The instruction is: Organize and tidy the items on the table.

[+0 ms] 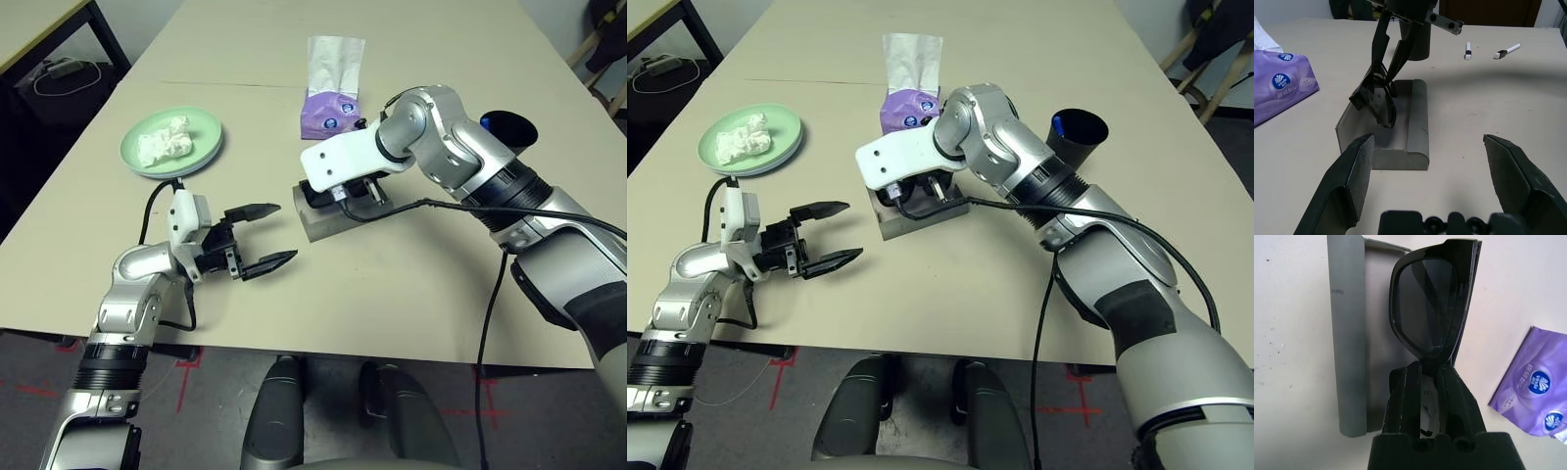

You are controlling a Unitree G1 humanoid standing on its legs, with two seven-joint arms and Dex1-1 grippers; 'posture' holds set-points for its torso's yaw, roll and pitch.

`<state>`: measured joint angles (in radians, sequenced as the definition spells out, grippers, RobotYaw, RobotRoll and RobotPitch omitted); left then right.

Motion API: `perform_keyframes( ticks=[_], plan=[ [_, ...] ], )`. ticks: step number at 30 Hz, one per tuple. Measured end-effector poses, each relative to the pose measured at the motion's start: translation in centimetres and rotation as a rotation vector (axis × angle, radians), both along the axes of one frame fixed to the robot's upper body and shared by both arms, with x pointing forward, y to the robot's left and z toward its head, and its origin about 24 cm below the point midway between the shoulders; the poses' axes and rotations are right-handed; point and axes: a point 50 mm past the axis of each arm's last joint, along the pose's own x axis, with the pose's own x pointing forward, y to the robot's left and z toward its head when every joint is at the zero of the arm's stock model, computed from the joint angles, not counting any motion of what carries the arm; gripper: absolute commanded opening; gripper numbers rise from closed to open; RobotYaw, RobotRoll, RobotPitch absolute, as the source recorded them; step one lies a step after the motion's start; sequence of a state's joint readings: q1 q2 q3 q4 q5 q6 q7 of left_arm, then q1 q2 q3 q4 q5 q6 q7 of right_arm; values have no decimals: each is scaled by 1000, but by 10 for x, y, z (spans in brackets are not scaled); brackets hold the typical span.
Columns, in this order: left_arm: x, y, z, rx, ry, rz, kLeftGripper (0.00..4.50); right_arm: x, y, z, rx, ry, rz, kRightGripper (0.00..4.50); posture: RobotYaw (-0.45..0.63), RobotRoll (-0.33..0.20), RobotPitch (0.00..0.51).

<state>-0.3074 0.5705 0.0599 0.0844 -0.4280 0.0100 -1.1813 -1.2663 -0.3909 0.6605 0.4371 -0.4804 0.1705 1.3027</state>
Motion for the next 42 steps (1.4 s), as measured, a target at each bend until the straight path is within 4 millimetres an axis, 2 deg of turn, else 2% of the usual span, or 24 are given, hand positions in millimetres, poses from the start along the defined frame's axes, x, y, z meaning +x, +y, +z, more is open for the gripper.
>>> perform_keyframes(
  ticks=[9, 34, 39, 42],
  plan=[
    [-1, -3, 5, -2, -13, 0, 4500, -2, -3, -18, -14, 39, -20, 344, 303, 0, 193],
    [2, -6, 10, -4, -21, -1, 4500, -3, -11, -17, -53, 90, -60, 344, 286, 0, 180],
    [2, -6, 9, -7, -18, -1, 4500, -3, -12, -18, -57, 104, -68, 2019, 278, 0, 173],
    [3, -5, 9, -7, -16, 1, 4500, -3, -12, -18, -55, 104, -70, 3189, 268, 0, 167]
  ],
)
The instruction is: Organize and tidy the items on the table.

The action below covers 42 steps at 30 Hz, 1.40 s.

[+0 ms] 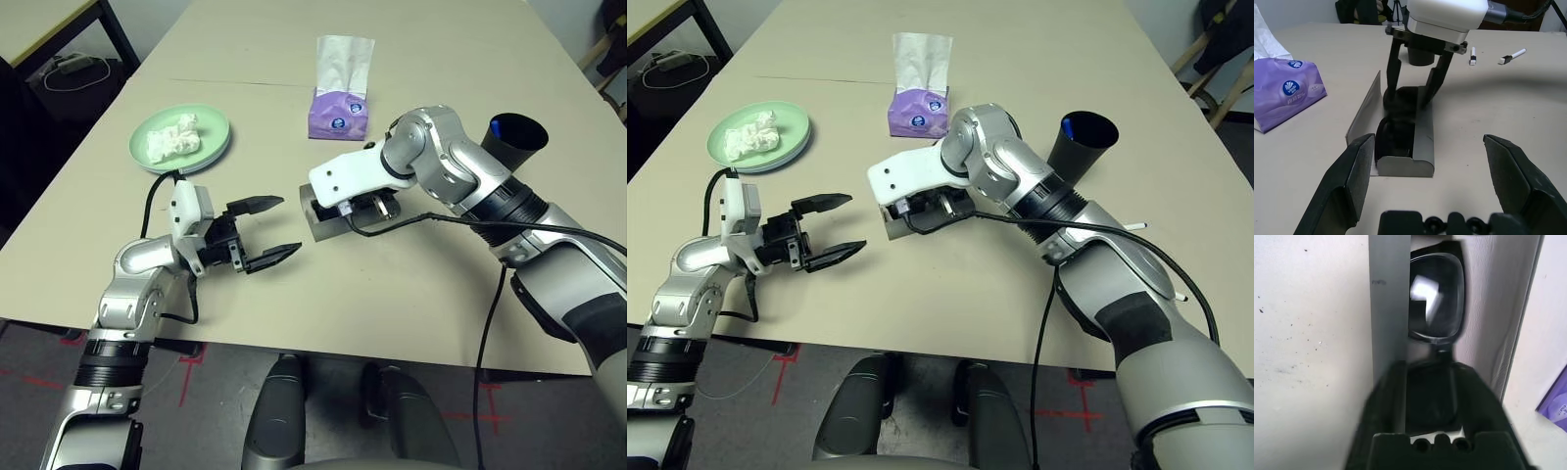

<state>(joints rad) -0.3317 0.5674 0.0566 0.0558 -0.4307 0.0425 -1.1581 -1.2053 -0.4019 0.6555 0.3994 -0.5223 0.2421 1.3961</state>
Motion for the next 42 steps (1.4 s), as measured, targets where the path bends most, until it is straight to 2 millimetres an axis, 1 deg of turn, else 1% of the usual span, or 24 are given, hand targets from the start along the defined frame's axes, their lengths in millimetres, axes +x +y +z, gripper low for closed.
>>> perform_keyframes(
  ticks=[2, 3, 4, 10, 13, 16, 18, 20, 24, 29, 31, 33, 37, 38, 40, 42],
  plan=[
    [1, 0, 2, 1, -7, -2, 4500, 0, 0, 0, 1, -4, -1, 3874, 259, 0, 162],
    [1, -1, 3, 2, -13, -7, 4500, 0, 0, 1, 2, -8, -2, 4293, 257, 0, 162],
    [1, -1, 3, 2, -15, -11, 4500, 0, 0, 1, 3, -11, -2, 4453, 251, 0, 160],
    [5, -1, -3, 11, 2, -31, 4500, -1, -1, 11, 29, -45, -8, 4453, 205, 0, 146],
    [10, -1, 0, 11, -7, -38, 4500, -5, -3, 23, 77, -64, -22, 4453, 186, 0, 141],
    [16, 0, 1, 11, -7, -34, 4500, -10, -12, 37, 149, -75, -64, 4453, 159, 0, 140],
    [19, 1, 1, 11, -5, -26, 4500, -15, -23, 42, 235, -58, -111, 4453, 146, 0, 141],
    [22, 2, 1, 13, -4, -20, 4500, -20, -32, 37, 306, -8, -154, 4453, 133, 0, 142],
    [23, 3, 1, 20, -5, -31, 4500, -28, -43, 16, 484, 119, -199, 4453, 110, 0, 149],
    [26, 5, 1, 35, 3, -37, 4500, -34, -62, 0, 756, 192, -295, 4453, 98, 0, 154],
    [27, 5, 3, 37, -1, -39, 4500, -36, -69, -9, 829, 224, -337, 4453, 99, 0, 156],
    [28, 6, 2, 39, 2, -36, 4500, -37, -76, -18, 938, 238, -390, 4453, 101, 0, 159],
    [28, 6, 2, 40, 5, -29, 4500, -42, -89, -43, 1149, 320, -483, 4453, 117, 0, 165],
    [28, 6, 2, 39, 4, -27, 4500, -43, -92, -48, 1209, 326, -496, 4453, 121, 0, 167],
    [28, 5, 3, 37, -1, -24, 4500, -43, -96, -52, 1249, 303, -492, 4453, 130, 0, 169],
    [28, 4, 5, 36, -14, -23, 4500, -44, -103, -55, 1276, 246, -467, 4453, 134, 0, 170]
  ],
)
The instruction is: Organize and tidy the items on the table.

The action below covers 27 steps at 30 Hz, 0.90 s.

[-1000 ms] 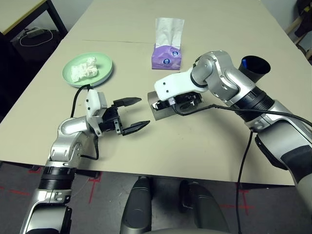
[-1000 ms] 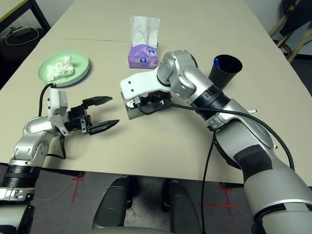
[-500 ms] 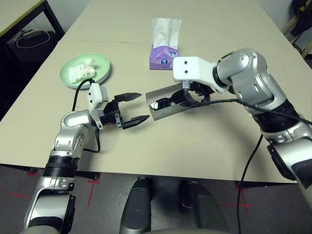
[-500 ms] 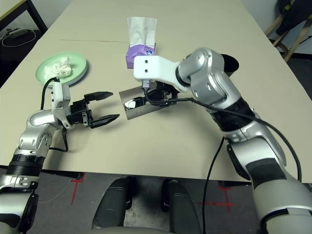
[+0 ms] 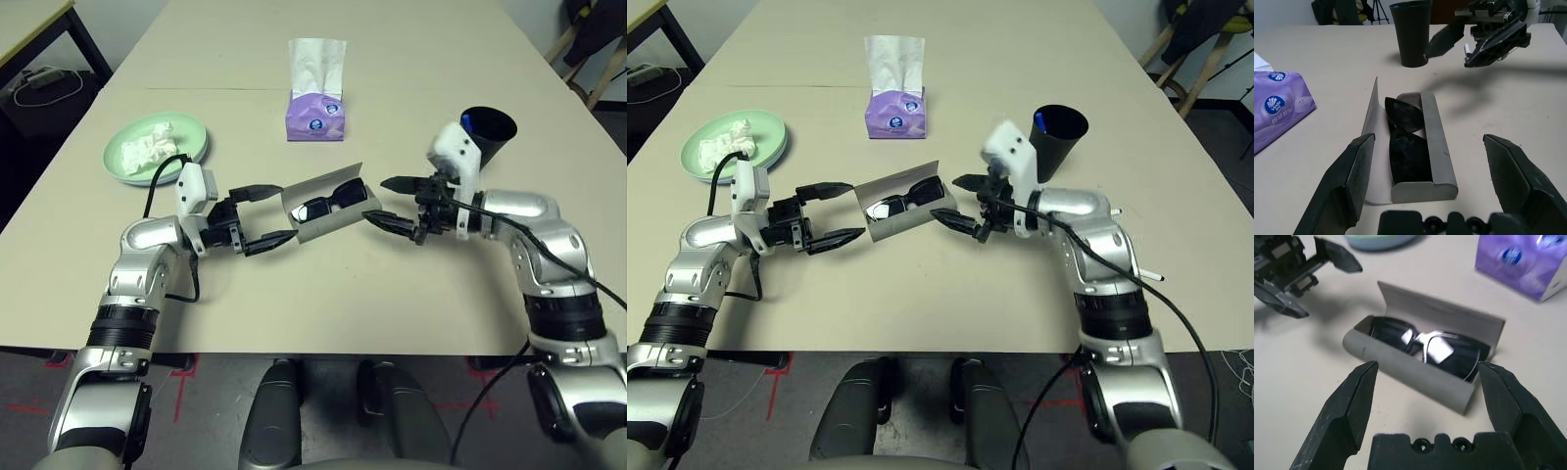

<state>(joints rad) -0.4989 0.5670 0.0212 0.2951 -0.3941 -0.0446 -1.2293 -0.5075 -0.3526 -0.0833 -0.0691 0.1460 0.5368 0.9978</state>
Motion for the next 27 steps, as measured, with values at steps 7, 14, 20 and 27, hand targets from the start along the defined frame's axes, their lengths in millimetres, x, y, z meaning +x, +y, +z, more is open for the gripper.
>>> perform_keyframes(
  ticks=[7, 14, 20, 27],
  plan=[
    [1, 3, 2, -26, -14, 42, 4500, -2, -26, -32, 40, -40, -56, 4453, 137, 0, 170],
    [4, 10, -7, -42, 4, 59, 4500, -4, -34, -34, 122, -91, -83, 4453, 117, 0, 176],
    [6, 13, -7, -19, -34, 7, 3574, -7, -40, -30, 109, -107, -57, 4500, 98, 0, 176],
    [4, 16, -15, -3, -15, -50, 836, -12, -41, -19, 85, -119, 6, 4500, 90, 0, 172]
  ],
)
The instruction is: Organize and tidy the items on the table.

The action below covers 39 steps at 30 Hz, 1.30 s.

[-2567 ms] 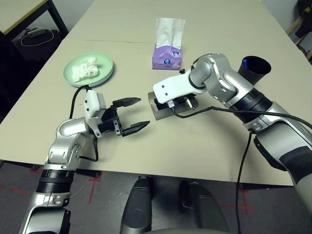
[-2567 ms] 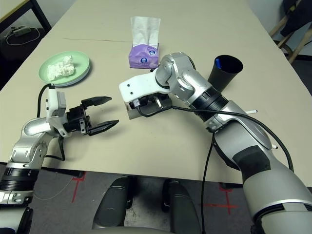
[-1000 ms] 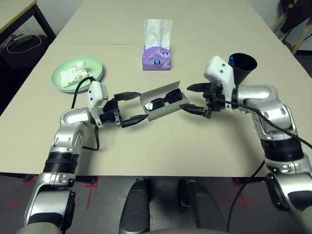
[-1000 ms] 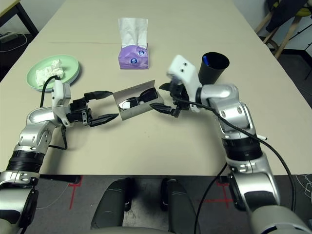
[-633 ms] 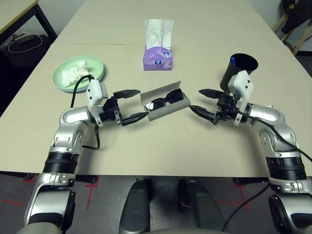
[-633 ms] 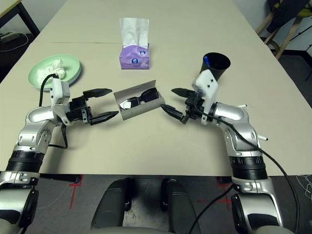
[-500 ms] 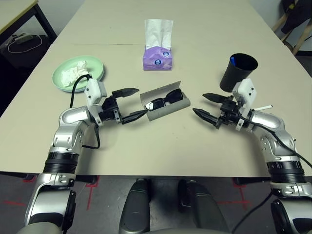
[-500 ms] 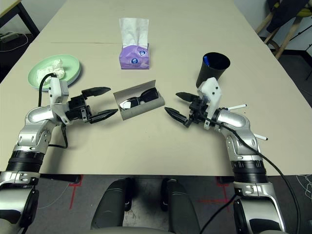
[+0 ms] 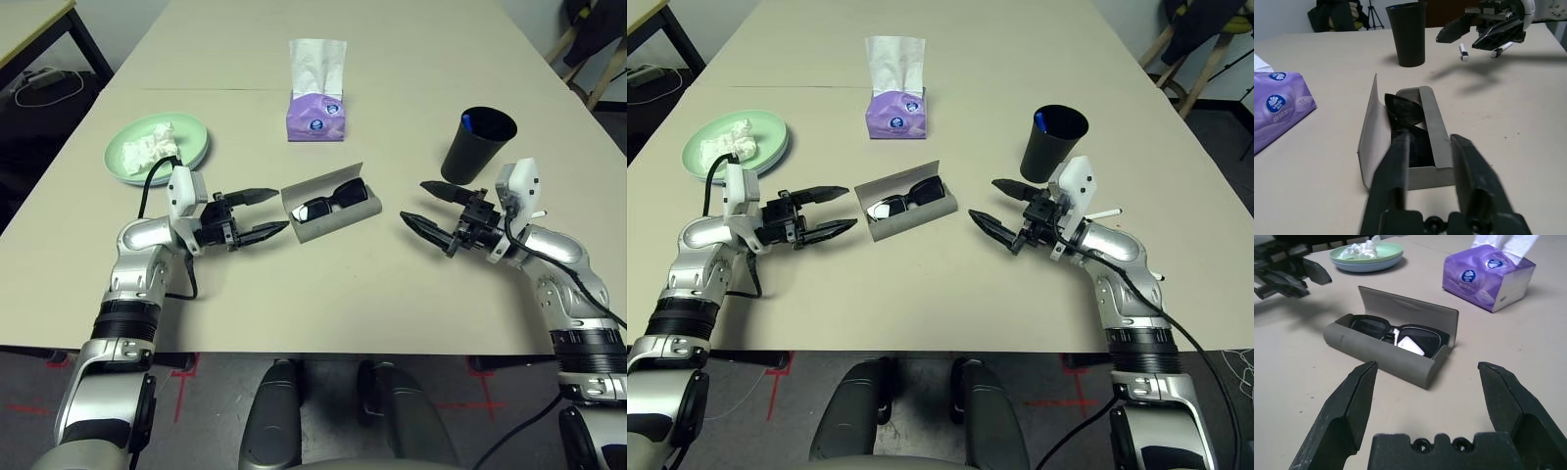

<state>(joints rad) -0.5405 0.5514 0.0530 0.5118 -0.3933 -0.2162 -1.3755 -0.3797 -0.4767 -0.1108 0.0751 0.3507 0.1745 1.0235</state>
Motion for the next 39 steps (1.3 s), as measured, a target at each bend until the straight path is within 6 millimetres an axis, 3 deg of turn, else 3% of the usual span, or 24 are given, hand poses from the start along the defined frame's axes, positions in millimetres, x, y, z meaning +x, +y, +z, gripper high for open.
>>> perform_keyframes(
  ticks=[2, 3, 10, 17, 25, 31, 39],
  plan=[
    [0, 1, -2, 3, 7, -7, 100, -2, 1, 4, -10, -11, 32, 4500, 90, 0, 172],
    [0, 2, -3, 5, 9, -13, 14, -4, 3, 6, -14, -16, 48, 4500, 91, 0, 171],
    [10, 6, -1, 9, 21, 26, 14, -8, 5, 1, -8, 1, 74, 4500, 93, 0, 168],
    [33, 11, 12, -45, 42, 244, 14, -10, 9, -2, 1, 6, 85, 4500, 92, 0, 166],
    [44, 7, 14, -63, 54, 329, 14, -11, 12, -6, 10, -1, 83, 4500, 87, 0, 165],
    [55, -14, 9, -58, 74, 343, 14, -11, 13, -8, 12, 5, 81, 4500, 81, 0, 168],
    [52, -31, 0, 28, 98, 220, 14, -11, 13, -7, 16, -2, 67, 4500, 78, 0, 170]
  ],
)
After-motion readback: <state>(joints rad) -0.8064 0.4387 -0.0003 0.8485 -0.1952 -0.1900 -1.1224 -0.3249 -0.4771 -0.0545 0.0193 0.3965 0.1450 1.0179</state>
